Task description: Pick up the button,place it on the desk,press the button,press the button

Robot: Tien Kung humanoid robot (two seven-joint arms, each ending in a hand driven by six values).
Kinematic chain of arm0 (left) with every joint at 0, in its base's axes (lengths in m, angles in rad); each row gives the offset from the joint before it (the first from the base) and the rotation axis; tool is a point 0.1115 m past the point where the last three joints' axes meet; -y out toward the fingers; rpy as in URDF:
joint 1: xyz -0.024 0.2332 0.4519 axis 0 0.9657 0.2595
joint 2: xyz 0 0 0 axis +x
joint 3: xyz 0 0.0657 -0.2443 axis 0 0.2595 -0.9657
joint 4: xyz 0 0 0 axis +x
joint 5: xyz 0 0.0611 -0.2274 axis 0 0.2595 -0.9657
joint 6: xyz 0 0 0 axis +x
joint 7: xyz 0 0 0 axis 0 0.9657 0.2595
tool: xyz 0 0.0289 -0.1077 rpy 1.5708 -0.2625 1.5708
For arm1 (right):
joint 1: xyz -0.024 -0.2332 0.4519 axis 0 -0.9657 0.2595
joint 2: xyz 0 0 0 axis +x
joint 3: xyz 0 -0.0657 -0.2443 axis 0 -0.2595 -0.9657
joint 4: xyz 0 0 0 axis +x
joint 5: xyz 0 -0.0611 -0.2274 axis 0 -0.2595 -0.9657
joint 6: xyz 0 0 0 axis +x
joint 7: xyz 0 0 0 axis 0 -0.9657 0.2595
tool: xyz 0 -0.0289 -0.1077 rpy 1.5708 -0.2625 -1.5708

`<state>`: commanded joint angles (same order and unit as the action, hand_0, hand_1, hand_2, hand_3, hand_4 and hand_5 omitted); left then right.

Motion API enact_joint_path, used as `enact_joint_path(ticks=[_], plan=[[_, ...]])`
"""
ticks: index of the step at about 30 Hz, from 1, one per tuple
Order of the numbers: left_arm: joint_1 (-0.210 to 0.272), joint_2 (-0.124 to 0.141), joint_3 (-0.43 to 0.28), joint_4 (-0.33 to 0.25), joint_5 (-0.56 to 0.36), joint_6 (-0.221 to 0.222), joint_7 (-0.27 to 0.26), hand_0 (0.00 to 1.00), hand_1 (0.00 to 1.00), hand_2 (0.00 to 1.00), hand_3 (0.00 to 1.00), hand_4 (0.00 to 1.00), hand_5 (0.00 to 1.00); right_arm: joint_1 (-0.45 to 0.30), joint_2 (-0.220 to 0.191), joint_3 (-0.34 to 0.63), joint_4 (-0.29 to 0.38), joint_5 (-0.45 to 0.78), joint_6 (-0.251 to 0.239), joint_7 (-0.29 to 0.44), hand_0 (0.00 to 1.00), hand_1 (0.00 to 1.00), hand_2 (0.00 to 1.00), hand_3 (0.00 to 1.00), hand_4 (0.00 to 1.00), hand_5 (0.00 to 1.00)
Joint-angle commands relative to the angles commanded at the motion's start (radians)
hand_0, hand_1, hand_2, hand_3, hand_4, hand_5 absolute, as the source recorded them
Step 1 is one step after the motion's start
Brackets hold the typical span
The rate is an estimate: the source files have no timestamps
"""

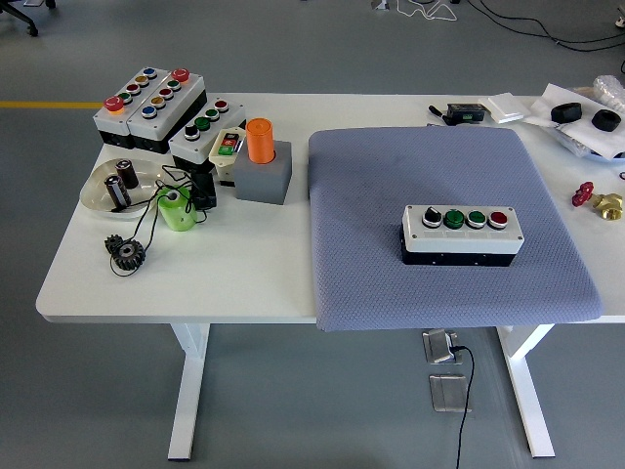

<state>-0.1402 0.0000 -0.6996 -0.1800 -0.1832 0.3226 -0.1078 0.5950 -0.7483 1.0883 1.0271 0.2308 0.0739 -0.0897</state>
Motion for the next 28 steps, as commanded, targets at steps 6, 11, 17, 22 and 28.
enact_joint_path(ticks=[6,11,17,22,28], plan=[[0.0,0.0,-0.003,0.0,0.005,0.001,0.001,0.65,0.707,0.727,0.512,0.316,0.951,0.002,0.002,-0.005,0.005,0.0,-0.005,0.004,0.941,0.88,0.92,0.853,0.67,0.68],[-0.001,0.0,-0.004,0.0,0.004,0.0,0.0,0.651,0.706,0.727,0.513,0.317,0.951,0.001,0.0,-0.007,0.01,0.008,-0.013,0.009,0.894,0.86,0.91,0.849,0.668,0.691],[-0.007,0.0,0.0,0.0,0.005,-0.001,-0.002,0.65,0.706,0.727,0.513,0.316,0.949,-0.003,-0.002,-0.011,0.011,0.036,-0.019,0.009,0.864,0.835,0.893,0.849,0.666,0.69],[-0.01,0.0,0.002,0.0,0.004,-0.001,-0.003,0.651,0.706,0.727,0.512,0.318,0.949,0.0,-0.002,-0.014,0.014,0.045,-0.022,0.009,0.856,0.82,0.874,0.844,0.664,0.688],[-0.013,0.0,0.006,0.0,-0.003,-0.001,-0.004,0.651,0.706,0.727,0.512,0.318,0.949,0.008,-0.004,-0.018,0.019,0.057,-0.02,0.003,0.856,0.82,0.874,0.844,0.664,0.688]])
